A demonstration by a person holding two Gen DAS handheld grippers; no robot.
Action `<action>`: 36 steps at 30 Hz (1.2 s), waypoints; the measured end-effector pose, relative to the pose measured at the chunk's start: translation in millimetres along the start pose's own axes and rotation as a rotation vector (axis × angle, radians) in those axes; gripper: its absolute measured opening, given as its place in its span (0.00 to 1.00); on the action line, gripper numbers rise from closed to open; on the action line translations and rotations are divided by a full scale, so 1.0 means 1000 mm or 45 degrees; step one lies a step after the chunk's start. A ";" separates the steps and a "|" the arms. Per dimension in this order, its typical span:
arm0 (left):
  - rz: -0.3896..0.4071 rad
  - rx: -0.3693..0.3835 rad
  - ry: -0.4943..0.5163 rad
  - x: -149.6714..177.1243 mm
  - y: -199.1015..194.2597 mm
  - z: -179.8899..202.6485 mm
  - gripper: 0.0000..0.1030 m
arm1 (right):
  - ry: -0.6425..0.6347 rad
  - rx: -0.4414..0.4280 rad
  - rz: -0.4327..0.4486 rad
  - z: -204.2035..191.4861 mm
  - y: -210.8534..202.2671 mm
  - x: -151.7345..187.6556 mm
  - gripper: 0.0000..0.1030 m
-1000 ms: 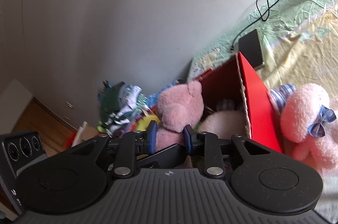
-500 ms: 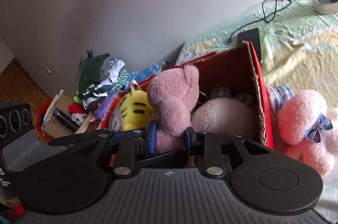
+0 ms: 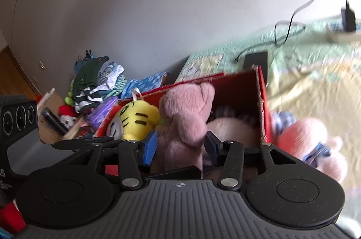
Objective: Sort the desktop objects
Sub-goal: 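Lower the teddy bear into the red box beside the bunny and open the right gripper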
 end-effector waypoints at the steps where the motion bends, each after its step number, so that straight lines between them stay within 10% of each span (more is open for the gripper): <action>1: -0.002 0.003 -0.004 0.001 -0.001 -0.001 0.76 | -0.007 0.015 0.024 0.000 -0.004 -0.002 0.50; 11: -0.006 0.036 -0.074 0.004 -0.011 -0.004 0.73 | 0.093 -0.054 0.015 0.007 -0.001 -0.007 0.12; 36: -0.099 -0.122 -0.152 0.012 0.006 -0.007 0.83 | 0.133 -0.047 -0.023 0.013 0.007 0.011 0.06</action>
Point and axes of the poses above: each gripper's, at about its wrist camera, not at the fingertips, and y roughly the way its jaws point, z to its right, x to its underside, the point moved 10 cm from there along y, roughly the way its jaws point, and after that the axes turned 13 degrees about -z, right-handed, at the moved point
